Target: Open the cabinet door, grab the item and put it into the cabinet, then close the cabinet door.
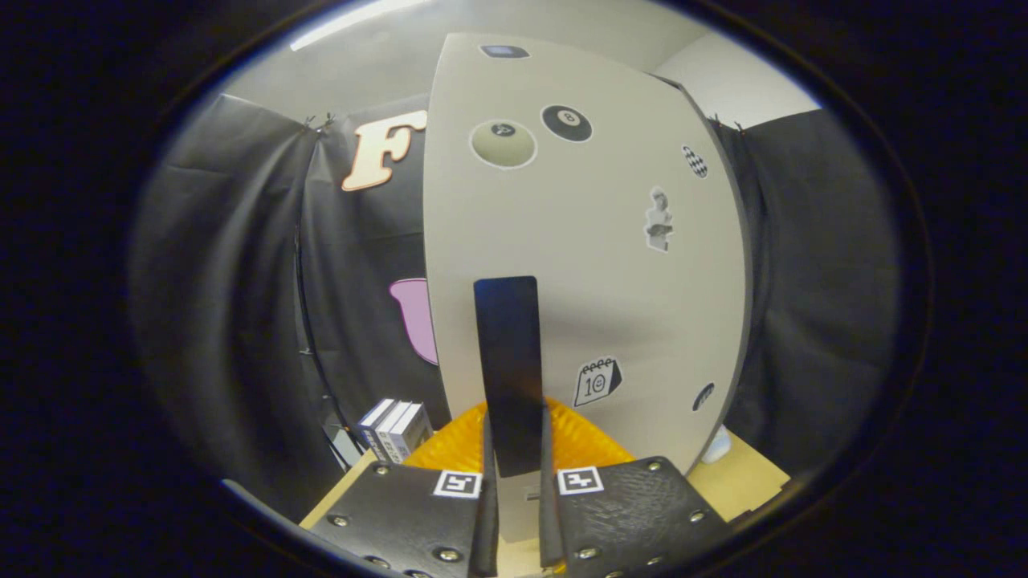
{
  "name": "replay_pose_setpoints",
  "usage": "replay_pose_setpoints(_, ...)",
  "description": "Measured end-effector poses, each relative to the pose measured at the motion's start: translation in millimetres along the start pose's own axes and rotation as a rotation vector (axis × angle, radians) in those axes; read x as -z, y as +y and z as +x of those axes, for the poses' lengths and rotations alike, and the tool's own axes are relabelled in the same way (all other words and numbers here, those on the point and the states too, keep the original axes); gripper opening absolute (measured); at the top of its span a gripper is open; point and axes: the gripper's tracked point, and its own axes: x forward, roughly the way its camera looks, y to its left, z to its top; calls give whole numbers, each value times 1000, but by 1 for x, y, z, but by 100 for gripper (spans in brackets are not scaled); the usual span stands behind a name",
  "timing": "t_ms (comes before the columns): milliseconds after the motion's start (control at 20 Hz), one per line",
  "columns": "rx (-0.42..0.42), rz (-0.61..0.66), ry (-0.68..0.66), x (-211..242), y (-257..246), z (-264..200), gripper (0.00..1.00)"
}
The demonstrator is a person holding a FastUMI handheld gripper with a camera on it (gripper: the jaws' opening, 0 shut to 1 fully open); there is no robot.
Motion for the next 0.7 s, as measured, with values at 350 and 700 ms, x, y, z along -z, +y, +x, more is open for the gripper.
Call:
replay_pose_setpoints(350, 36, -2, 0, -3, -35, -53, 20)
replay_pose_setpoints(700, 108, 29, -7, -5, -79, -93, 19)
